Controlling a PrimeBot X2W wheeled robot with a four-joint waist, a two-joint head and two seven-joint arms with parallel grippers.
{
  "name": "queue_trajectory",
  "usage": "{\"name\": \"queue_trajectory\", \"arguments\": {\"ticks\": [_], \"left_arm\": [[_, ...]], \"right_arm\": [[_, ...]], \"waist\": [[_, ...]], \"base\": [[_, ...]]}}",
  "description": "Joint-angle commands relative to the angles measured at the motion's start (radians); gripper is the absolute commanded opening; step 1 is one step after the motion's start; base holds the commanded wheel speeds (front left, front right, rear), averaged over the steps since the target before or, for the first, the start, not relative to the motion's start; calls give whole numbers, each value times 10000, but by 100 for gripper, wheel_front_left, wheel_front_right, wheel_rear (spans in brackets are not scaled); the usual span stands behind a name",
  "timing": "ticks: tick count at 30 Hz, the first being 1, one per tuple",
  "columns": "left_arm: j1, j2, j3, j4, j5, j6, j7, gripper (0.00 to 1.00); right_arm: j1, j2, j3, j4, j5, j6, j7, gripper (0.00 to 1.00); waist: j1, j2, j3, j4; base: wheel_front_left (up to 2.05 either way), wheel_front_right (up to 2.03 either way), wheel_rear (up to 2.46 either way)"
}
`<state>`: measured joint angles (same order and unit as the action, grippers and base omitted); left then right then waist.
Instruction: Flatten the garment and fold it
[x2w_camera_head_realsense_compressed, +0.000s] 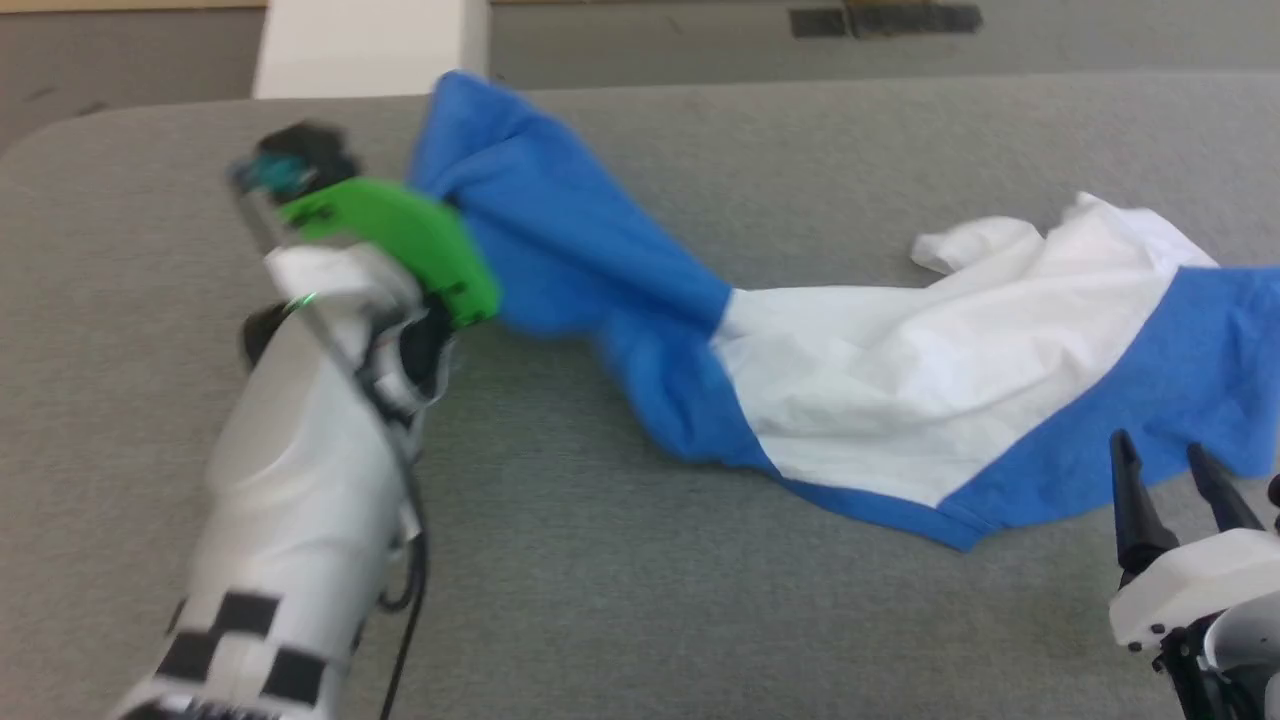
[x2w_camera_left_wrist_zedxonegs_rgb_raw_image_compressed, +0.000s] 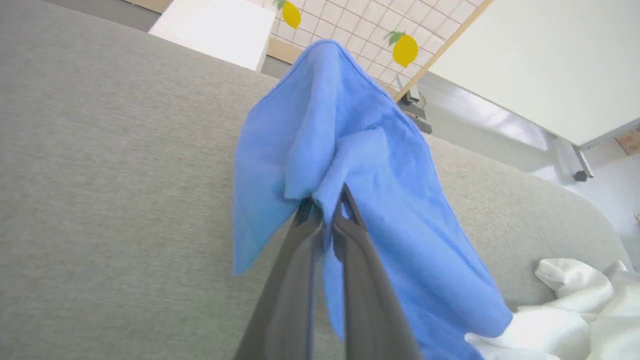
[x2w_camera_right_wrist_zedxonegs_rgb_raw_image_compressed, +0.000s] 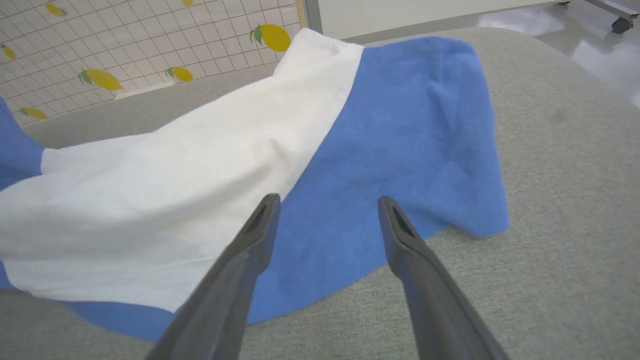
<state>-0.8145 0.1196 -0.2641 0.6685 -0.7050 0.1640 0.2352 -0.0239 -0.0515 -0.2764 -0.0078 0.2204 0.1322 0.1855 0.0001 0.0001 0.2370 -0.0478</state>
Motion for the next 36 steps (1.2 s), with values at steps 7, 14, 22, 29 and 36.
{"name": "queue_trajectory", "arguments": {"ticks": [7,14,22,29,36], "left_arm": [[2633,881,1271,-1231,-746,764,-493,0],[4626,1081,1945,-2352,-1207,1208,-618,100],[5386,1487,1834,-4283,-424,21,-2725,100],[7187,1477,1101,-5492,1347,-373,-4816,100],[8054,622,1231,-6132,2266,-424,-4963,100]], "right_arm": [[320,12,204,-162,-39,-15,209,100],[487,12,252,-249,-27,-15,327,100],[531,12,461,-263,-31,-15,442,100],[809,12,454,-162,35,-15,649,100],[1028,12,198,-300,-216,-15,1248,100]], "waist": [[-1,-1,-1133,1259],[-1,-1,-1267,1493],[-1,-1,-1394,1366],[-1,-1,-1423,1158],[-1,-1,-1292,1218]], "base": [[0,0,0],[0,0,0],[0,0,0],[0,0,0],[0,0,0]]}}
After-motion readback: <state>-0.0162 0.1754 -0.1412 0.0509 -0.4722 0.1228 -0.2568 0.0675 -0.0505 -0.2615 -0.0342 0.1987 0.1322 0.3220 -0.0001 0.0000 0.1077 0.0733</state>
